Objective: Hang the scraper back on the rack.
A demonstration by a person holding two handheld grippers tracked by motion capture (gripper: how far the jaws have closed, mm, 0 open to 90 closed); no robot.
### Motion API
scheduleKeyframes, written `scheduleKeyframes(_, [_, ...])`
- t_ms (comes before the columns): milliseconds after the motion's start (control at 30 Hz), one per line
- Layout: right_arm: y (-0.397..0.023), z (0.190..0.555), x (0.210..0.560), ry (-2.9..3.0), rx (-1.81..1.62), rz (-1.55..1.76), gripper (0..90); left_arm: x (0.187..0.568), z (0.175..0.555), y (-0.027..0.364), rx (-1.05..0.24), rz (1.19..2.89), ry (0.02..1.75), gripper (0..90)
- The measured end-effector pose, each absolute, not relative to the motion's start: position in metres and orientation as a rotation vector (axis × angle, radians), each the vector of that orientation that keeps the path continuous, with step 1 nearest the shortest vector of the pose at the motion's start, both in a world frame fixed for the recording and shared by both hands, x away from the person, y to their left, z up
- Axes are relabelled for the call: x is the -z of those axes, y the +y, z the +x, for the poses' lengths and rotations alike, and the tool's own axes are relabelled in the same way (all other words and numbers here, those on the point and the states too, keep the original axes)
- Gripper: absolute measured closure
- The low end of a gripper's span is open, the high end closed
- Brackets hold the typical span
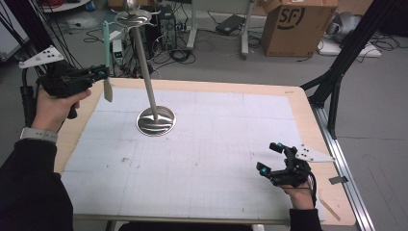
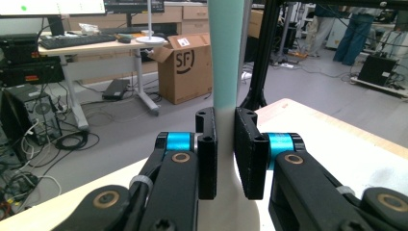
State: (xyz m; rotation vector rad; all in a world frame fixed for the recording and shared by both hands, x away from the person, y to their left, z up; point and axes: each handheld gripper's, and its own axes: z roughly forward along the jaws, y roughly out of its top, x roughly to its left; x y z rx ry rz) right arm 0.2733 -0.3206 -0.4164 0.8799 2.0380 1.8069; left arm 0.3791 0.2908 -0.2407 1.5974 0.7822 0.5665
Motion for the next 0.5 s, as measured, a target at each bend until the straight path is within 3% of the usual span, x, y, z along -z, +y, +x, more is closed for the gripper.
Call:
scheduleKeyframes(367, [-0.322, 0.272, 0.416, 2.033, -1.807, 0.883, 0.9, 0.245, 0.386, 0.28, -0.587, 1.6, 0.79, 79.1])
scheduleKeyframes(500, [-0.322, 0.272, 0.416, 2.034, -1.806, 0.885, 0.9, 0.252, 0.382, 0.276, -0.668, 1.584, 0.681, 62.9])
